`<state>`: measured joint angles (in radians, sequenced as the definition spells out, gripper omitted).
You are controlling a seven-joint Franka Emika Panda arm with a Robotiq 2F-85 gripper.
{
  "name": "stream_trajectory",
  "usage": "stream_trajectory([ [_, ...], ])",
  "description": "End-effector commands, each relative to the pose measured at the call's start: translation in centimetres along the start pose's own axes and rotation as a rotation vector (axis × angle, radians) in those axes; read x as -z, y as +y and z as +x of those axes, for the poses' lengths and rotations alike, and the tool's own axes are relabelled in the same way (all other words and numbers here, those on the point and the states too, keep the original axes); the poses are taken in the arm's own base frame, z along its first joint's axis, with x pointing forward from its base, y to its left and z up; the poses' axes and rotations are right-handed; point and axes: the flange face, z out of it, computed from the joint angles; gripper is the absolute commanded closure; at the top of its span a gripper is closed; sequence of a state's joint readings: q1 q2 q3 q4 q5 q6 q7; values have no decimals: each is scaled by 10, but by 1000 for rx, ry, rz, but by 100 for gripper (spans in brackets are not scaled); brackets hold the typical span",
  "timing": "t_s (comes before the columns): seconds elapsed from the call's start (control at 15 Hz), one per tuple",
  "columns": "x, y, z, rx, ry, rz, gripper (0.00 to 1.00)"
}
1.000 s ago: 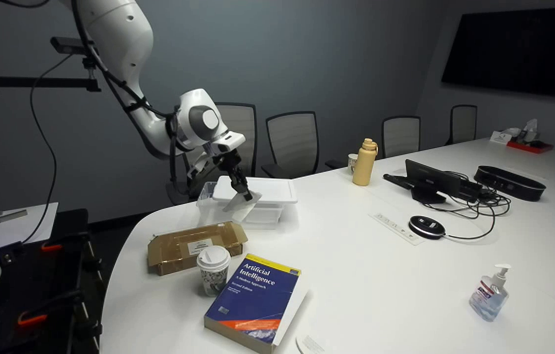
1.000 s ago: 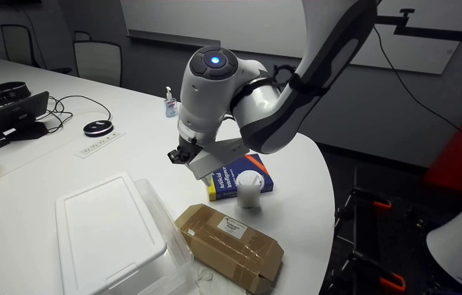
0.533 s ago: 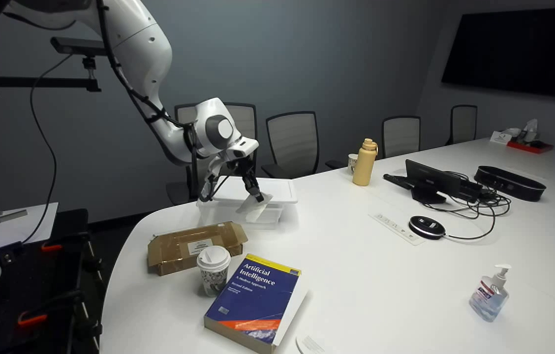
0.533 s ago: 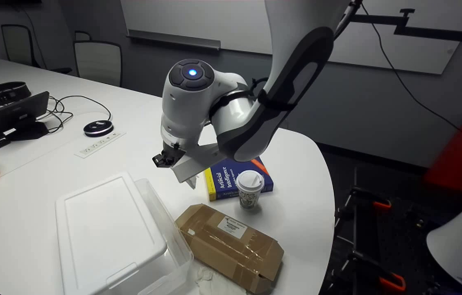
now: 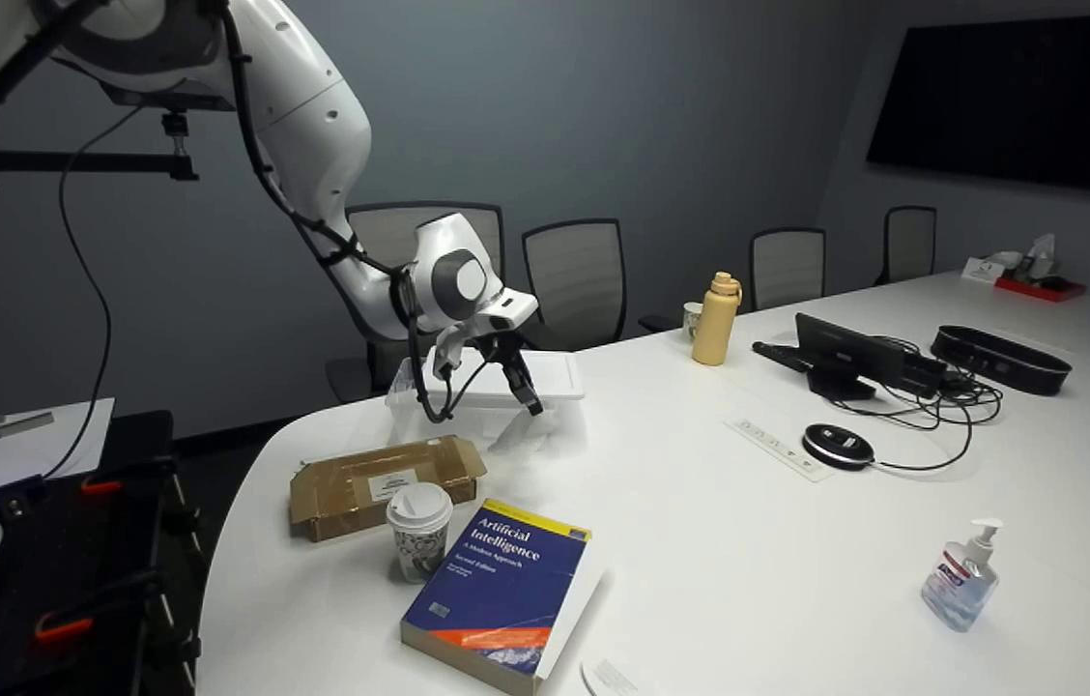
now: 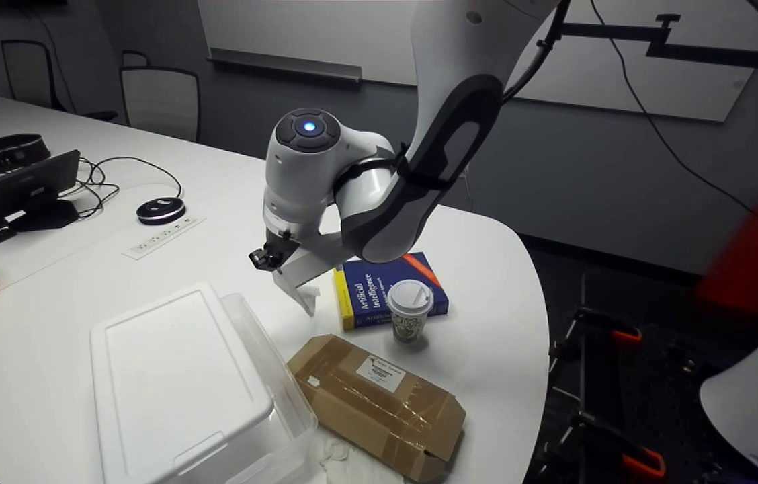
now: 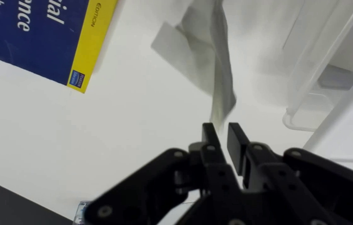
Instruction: Move the tissue behind the small box
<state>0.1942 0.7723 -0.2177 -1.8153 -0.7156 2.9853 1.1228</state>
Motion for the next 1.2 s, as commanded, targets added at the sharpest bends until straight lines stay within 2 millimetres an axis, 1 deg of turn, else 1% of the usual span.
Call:
stream_trajectory([
  [0.0, -2, -5, 6, 13, -16, 20, 53],
  [0.13, 1, -7, 6, 21, -29, 25, 38],
  [0.2, 5, -8, 5, 29, -38, 27, 29],
  [0.27, 9, -10, 4, 31, -46, 28, 23],
  [0.33, 15, -11, 4, 36, -55, 28, 14],
  [0.4, 20, -13, 3, 42, -65, 24, 7],
  [0.47, 30, -16, 2, 50, -82, -9, 1],
  [0.67, 68, -23, 7, 70, -116, -33, 0],
  [0.93, 133, -37, 9, 123, -176, -24, 0],
  [1.13, 168, -41, 7, 147, -204, -49, 0],
])
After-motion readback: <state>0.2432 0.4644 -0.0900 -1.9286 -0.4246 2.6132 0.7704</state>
